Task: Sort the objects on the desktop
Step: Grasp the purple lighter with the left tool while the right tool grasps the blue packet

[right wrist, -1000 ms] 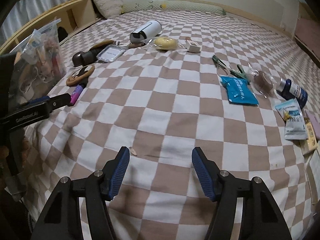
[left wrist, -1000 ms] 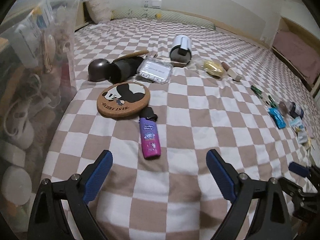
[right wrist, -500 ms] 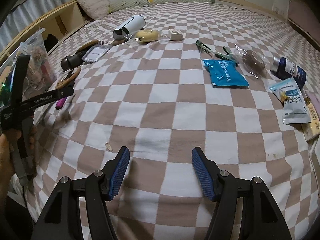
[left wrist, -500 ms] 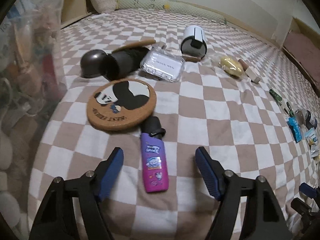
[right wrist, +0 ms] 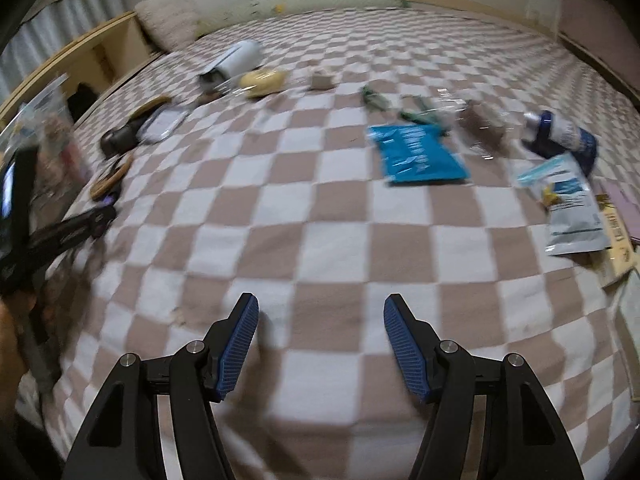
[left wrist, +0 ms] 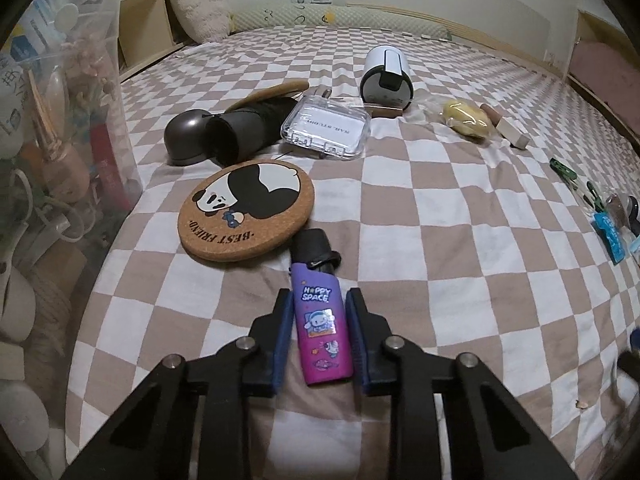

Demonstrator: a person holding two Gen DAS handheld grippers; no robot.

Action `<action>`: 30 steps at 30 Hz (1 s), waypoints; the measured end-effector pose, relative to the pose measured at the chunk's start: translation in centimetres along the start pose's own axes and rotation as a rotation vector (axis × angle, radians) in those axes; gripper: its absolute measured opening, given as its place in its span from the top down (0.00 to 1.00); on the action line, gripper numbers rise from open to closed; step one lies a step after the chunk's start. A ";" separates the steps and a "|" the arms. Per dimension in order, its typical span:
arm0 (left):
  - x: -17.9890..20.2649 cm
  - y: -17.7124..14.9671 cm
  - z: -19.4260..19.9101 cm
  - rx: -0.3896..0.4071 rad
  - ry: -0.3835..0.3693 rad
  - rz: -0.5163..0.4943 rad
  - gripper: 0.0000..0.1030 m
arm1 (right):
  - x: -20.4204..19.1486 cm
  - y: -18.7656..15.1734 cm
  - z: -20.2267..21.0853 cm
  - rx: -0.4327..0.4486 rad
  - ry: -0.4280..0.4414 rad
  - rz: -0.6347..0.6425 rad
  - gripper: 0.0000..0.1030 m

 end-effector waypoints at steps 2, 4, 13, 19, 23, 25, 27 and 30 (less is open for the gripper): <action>0.0 -0.1 0.1 0.001 -0.007 0.005 0.75 | 1.5 1.0 -0.3 0.013 -0.008 -0.053 0.36; -0.1 -0.3 0.2 0.002 -0.015 0.011 0.76 | 3.0 1.9 -0.5 0.025 -0.011 -0.102 0.36; 0.0 -0.5 0.3 0.007 -0.028 0.018 0.76 | 8.3 6.0 -2.4 0.064 0.162 -0.402 0.30; 0.2 -0.5 0.2 0.003 -0.015 0.005 0.76 | 9.2 7.4 -3.9 0.068 0.215 -0.498 0.31; 0.2 -0.5 0.1 0.001 -0.018 0.006 0.76 | 8.5 8.6 -4.7 0.072 0.183 -0.429 0.31; 0.2 -0.5 0.1 0.001 -0.018 0.005 0.76 | 7.9 8.8 -5.1 0.070 0.127 -0.356 0.47; 0.2 -0.5 0.1 0.001 -0.017 0.004 0.76 | 7.2 9.1 -5.3 0.071 0.058 -0.262 0.52; 0.1 -0.5 0.0 0.001 -0.022 0.007 0.76 | 6.2 9.4 -5.2 0.090 0.025 -0.180 0.61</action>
Point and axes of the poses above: each gripper's, at about its wrist camera, not at the fingertips, and z roughly against the way its jaws point, x to its right, y to its top, the point moved 7 cm from there along -z, roughly the way its jaws point, and after that the axes turned 1 degree about y, right-handed, at the moved point
